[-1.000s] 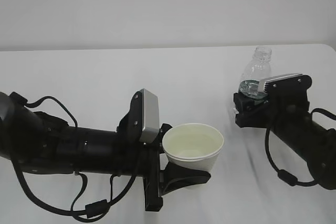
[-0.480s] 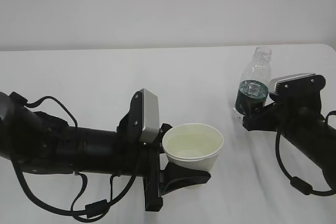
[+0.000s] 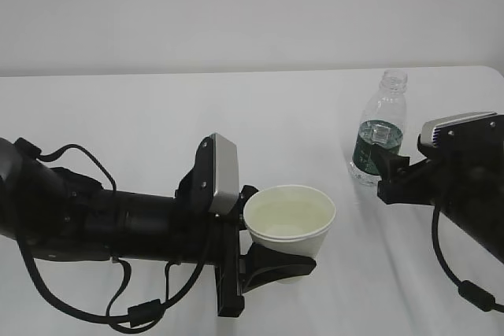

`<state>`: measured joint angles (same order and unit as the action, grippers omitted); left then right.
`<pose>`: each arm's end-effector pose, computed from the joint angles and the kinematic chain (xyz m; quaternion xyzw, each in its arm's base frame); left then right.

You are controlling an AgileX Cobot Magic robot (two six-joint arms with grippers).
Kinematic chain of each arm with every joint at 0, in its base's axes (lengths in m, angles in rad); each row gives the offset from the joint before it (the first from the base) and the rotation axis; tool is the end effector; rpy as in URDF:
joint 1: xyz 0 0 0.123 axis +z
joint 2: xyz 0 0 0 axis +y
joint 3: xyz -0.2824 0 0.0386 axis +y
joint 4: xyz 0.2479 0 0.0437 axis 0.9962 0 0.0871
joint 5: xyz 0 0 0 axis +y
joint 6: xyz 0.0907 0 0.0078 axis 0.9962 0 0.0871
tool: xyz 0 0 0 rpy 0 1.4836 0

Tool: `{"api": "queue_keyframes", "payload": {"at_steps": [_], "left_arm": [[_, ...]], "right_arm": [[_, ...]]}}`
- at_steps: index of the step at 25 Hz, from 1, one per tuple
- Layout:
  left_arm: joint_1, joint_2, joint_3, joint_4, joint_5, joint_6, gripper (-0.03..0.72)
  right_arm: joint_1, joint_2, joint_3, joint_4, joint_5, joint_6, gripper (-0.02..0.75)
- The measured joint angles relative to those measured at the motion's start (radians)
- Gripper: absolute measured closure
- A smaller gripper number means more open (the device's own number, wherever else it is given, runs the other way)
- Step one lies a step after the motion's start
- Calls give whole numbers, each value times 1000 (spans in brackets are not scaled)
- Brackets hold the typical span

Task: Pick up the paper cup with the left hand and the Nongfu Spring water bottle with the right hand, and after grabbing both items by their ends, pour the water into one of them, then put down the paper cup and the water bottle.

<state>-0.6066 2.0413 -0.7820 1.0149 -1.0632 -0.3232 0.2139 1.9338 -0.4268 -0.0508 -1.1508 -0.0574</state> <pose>0.2375 -0.2470 0.1100 0.5467 0.5793 -0.4033 0.4505 0.2760 0.0643 0.1043 -0.1296 0.7850 0.0595 0.6029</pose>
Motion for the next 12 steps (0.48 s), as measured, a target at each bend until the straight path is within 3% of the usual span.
{"api": "queue_keyframes", "payload": {"at_steps": [12], "left_arm": [[-2, 0, 0, -64, 0, 0, 288]], "right_arm": [[0, -40, 53, 0, 0, 12, 160]]}}
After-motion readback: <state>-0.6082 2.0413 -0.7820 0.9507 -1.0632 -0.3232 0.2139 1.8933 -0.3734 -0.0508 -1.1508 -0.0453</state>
